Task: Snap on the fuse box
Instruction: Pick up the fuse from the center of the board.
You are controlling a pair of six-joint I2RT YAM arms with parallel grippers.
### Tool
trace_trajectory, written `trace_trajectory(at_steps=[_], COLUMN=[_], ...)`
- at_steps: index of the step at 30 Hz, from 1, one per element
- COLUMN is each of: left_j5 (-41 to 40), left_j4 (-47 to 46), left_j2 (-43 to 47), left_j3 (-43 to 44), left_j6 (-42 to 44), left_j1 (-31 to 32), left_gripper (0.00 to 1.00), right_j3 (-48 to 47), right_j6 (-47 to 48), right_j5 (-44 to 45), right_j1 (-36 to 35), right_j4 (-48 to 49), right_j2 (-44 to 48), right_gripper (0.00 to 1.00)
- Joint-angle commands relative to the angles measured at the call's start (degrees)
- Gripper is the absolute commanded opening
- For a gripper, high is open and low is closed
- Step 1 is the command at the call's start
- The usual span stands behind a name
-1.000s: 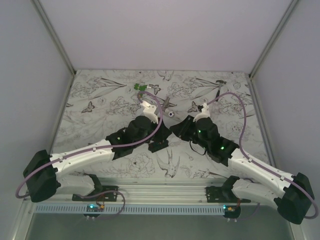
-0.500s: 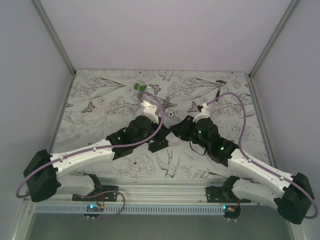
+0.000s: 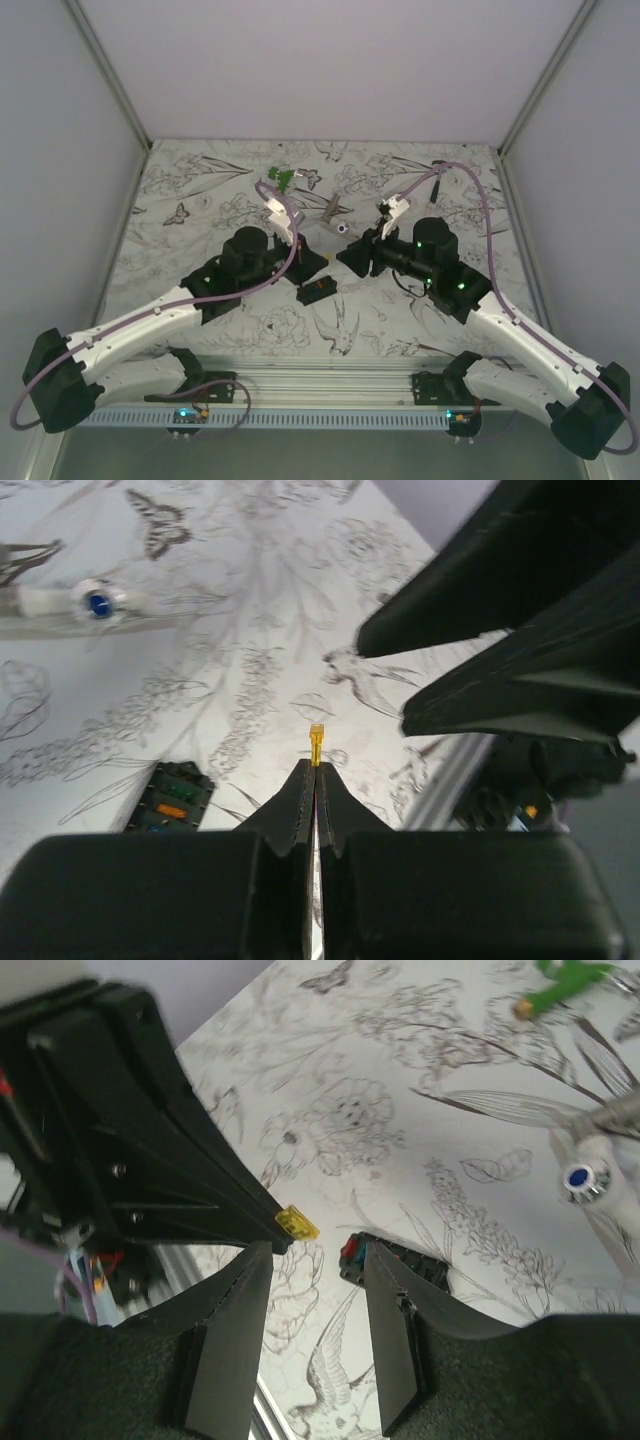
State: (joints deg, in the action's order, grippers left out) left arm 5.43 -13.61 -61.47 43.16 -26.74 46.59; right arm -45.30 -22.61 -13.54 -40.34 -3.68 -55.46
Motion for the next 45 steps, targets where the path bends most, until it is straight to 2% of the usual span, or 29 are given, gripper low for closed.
trace_trajectory(at_steps=[1, 7, 15, 38, 45], left_j5=[15.02, 23.11, 26.19, 27.40, 26.52], left_j4=[1.37, 1.61, 1.77, 1.65, 1.64], left_j2=[2.90, 5.00, 7.45, 6.10, 5.93], left_j3=[0.47, 1.23, 1.20, 3.19, 2.81], left_j6=[5.46, 5.81, 6.02, 6.65, 7.19], left_j1=[-0.61, -0.61, -0.62, 1.11, 1.22], left_gripper=[0.00, 0.00, 0.00, 0.00, 0.00], right_j3=[-2.87, -5.76, -6.89, -7.79, -7.70], right_j6=[14.45, 19.45, 22.15, 23.78, 24.62], right_j5=[-16.60, -24.60, -32.19, -40.34, -40.45], right_j1=[0.66, 0.75, 1.66, 1.63, 1.69], right_j4=[-2.55, -6.49, -9.37, -9.43, -9.92], right_j2=[0.74, 1.35, 1.77, -1.48, -1.15], right_gripper=[0.48, 0.47, 0.42, 0.20, 0.00])
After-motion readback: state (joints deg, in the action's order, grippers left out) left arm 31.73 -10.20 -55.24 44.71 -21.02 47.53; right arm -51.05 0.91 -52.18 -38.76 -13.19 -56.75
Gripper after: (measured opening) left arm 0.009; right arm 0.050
